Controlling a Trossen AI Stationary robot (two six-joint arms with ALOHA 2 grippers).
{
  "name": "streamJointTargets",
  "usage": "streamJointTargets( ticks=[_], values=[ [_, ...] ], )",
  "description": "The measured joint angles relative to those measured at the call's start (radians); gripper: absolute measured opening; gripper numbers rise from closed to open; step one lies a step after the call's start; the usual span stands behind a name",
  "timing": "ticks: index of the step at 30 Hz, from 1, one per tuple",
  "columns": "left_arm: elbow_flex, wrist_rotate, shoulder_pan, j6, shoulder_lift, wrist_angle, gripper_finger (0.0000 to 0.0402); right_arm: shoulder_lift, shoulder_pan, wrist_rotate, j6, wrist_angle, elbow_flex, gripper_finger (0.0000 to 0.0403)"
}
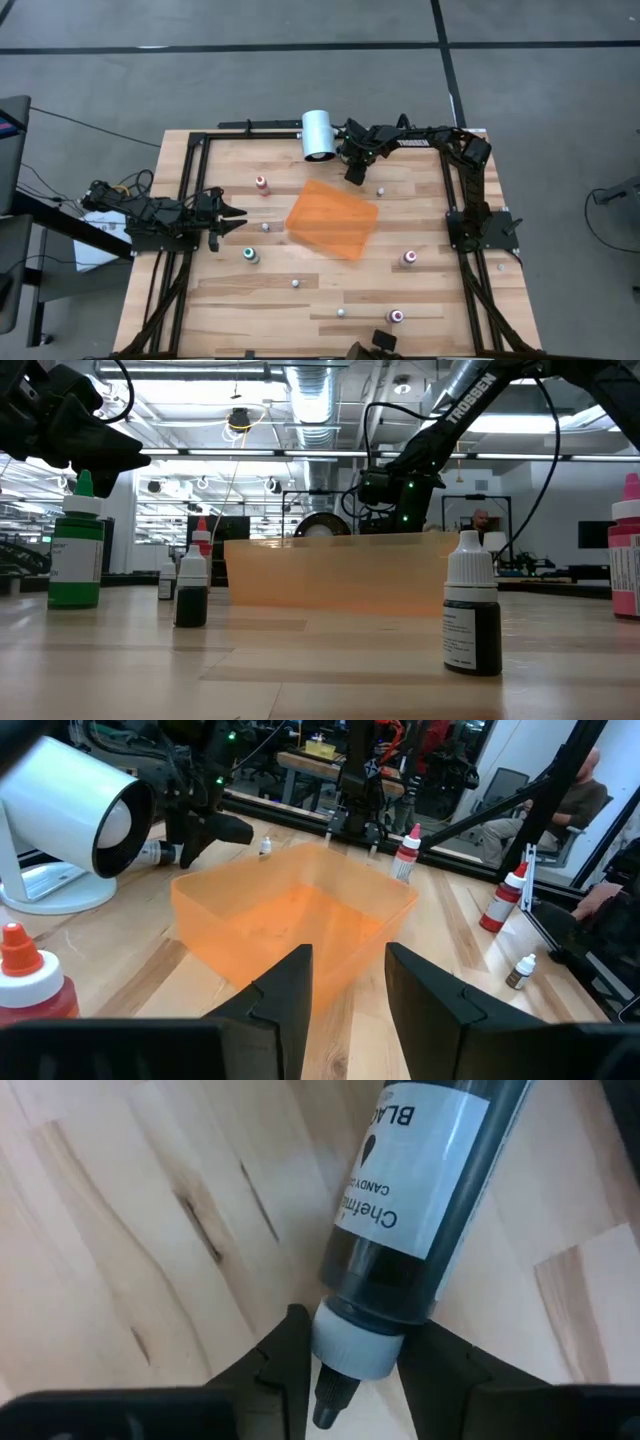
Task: Pick & Place food coloring
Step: Put the large black food coloring bottle into the bin
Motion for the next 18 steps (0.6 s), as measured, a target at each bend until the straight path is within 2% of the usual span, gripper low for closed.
streamJointTargets(
  ticks=[8,14,18],
  values=[
    [0.0,-0.001,0.0,0.0,0.0,0.002,0.0119,-0.03,0.018,0.014,-0.014,-0.131,-0.005,0.0134],
    [-0.004,-0.002,0.0,-0.009,0.0,0.046,0.0119,-0.118,0.055,0.099,-0.076,-0.246,-0.008,0.0113],
    [-0.007,0.002,0.0,-0.035,0.0,0.121,0.0119,-0.185,0.093,0.174,-0.091,-0.3,-0.007,0.0114]
  ],
)
